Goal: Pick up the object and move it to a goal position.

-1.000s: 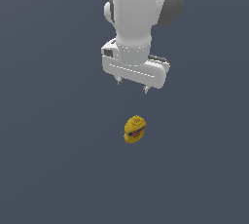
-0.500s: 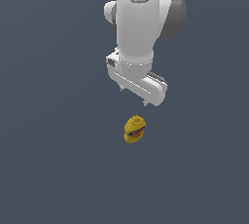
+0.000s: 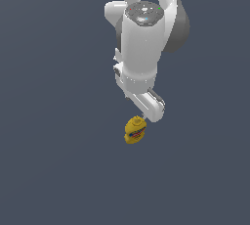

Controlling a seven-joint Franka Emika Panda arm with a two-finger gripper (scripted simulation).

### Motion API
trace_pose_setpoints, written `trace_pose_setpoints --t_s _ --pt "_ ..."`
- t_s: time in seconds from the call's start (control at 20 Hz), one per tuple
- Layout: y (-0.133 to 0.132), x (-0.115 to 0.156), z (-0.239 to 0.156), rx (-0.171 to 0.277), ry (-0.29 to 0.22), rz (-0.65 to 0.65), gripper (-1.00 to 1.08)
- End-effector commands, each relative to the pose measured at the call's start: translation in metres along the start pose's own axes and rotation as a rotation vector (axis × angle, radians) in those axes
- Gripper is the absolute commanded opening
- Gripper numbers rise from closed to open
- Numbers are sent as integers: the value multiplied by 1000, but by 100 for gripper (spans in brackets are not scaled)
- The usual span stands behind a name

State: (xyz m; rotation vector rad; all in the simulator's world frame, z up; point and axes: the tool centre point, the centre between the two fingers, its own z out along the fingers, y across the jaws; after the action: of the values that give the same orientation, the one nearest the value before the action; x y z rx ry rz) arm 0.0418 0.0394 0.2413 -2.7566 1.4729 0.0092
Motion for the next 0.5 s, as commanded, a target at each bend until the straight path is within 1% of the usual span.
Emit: trace_pose_setpoints --t_s 0.0,0.2,0.45 --pt "-5 2 6 -3 3 56 100" --pt "-11 3 13 -6 8 124 100" --pt "-16 4 19 -9 12 179 100"
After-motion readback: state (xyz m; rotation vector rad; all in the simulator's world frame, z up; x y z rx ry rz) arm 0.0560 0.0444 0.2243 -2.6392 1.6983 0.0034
